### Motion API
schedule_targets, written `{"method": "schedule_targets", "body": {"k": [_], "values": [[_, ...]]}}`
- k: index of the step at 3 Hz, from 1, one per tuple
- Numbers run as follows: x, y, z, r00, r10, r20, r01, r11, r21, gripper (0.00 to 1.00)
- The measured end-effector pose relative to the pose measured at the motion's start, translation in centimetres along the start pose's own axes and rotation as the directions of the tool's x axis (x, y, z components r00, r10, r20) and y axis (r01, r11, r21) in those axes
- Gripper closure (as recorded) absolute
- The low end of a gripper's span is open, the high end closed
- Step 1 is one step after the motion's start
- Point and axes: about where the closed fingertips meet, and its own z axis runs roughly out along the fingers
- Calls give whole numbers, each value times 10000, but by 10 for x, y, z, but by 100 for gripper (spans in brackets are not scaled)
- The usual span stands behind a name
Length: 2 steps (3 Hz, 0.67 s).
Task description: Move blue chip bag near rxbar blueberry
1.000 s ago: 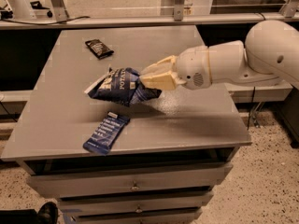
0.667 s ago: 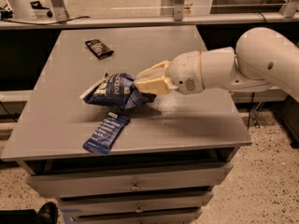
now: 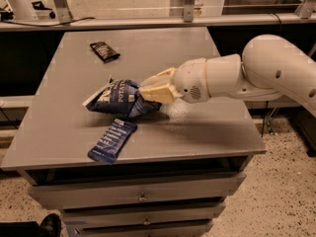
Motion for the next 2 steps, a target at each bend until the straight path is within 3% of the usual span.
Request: {"method": "schedule_targets", "body": {"k": [2], "values": [[2,0,-4,10000,88,-47,-87,9999,85,12]]}}
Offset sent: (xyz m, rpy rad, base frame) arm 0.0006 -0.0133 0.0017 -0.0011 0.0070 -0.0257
